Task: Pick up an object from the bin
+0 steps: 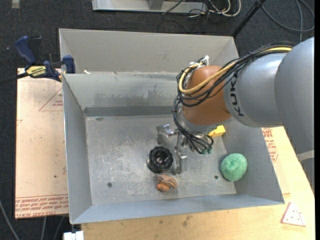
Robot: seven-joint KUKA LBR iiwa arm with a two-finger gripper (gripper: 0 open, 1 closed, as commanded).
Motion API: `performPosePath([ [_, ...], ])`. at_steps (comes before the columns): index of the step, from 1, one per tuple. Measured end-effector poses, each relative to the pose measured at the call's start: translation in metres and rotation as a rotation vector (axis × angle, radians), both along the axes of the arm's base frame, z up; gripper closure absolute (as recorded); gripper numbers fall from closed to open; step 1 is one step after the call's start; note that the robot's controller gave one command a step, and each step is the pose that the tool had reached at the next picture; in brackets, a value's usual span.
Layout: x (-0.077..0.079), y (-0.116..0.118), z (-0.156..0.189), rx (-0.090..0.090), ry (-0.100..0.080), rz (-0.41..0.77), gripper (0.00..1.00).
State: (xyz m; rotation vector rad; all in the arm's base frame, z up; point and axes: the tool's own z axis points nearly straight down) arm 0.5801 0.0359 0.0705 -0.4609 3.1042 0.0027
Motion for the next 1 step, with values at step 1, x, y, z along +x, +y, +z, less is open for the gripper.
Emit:
performPosePath([
  [1, -0.0138, 0.0193, -0.0011, -0.002, 0.008, 0.103, 0.0],
])
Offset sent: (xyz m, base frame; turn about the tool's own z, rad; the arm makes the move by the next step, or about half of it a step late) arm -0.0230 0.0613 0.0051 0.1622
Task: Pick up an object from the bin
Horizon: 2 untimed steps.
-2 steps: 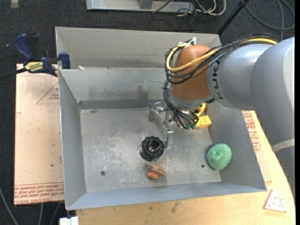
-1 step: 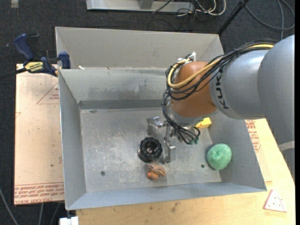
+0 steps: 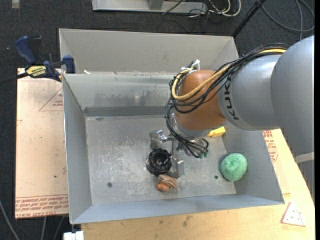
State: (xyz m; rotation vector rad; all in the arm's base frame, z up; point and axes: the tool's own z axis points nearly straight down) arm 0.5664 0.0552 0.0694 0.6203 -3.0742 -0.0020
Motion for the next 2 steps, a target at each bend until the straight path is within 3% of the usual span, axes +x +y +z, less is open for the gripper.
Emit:
performPosePath([
  [1, -0.0092, 0.0429, 0.0057, 0.0, -0.006, -0.264, 1.0],
  [2, -0.0092, 0.0429, 0.0057, 0.0, -0.006, -0.264, 1.0],
])
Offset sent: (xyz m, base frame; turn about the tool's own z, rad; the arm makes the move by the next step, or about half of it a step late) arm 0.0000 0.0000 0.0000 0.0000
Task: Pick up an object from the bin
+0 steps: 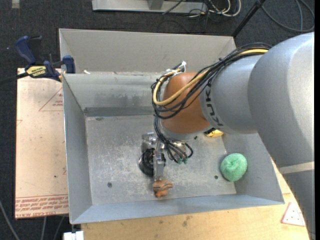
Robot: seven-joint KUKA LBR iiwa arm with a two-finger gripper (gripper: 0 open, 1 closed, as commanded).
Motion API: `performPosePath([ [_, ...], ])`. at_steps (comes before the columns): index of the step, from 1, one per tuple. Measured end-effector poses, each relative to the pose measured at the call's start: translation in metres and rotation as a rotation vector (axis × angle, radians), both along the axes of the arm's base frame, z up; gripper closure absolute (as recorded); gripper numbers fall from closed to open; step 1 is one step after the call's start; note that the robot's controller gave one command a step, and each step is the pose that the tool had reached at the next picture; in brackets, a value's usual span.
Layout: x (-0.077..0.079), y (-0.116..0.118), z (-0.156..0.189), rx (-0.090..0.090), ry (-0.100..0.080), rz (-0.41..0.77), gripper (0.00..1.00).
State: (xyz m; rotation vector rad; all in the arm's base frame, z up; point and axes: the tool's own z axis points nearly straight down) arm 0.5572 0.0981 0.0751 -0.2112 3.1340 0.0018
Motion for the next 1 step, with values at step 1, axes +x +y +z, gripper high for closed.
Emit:
performPosePath([
  [1, -0.0135, 0.0194, 0.1405, 0.0, -0.003, 0.021, 1.0],
])
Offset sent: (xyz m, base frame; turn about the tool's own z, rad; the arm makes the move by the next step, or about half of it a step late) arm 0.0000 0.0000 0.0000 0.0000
